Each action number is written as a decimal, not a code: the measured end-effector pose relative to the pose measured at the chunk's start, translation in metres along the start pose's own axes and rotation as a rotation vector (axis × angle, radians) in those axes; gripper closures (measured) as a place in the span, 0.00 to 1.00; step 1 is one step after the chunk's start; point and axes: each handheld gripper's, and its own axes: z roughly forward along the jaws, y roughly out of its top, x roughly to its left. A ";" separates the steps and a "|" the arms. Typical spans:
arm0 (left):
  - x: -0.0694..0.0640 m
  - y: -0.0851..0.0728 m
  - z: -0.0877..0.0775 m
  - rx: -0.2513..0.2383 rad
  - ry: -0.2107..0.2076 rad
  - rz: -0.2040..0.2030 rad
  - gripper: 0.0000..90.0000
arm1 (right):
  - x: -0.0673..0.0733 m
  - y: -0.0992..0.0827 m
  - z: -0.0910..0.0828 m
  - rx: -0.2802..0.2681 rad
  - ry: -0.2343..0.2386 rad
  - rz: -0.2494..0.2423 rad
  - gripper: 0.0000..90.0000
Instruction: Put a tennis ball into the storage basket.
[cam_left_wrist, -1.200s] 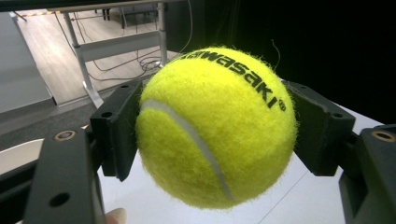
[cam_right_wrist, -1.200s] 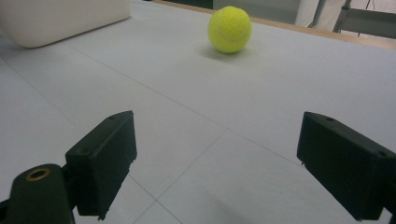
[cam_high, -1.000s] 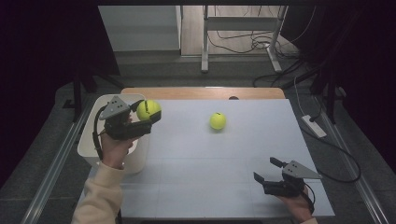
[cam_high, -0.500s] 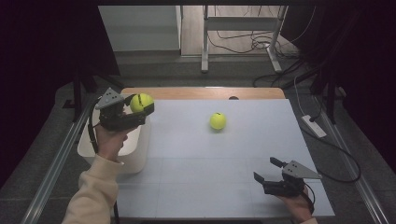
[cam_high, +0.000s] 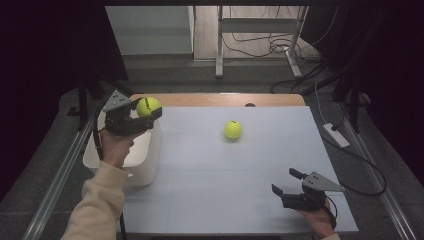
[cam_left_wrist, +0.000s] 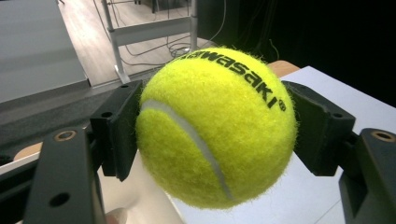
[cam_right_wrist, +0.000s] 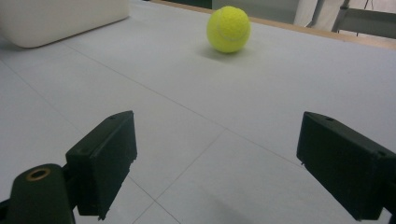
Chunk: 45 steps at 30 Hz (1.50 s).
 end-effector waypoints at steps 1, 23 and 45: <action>0.001 0.000 0.000 0.001 0.005 -0.003 0.30 | 0.000 0.000 0.000 0.000 0.000 0.000 0.14; 0.027 0.001 -0.003 0.040 0.079 -0.021 0.30 | 0.000 0.000 0.000 0.000 0.000 0.002 0.14; 0.057 -0.001 0.003 0.106 0.148 -0.050 0.30 | 0.000 0.000 0.000 0.001 -0.004 -0.001 0.14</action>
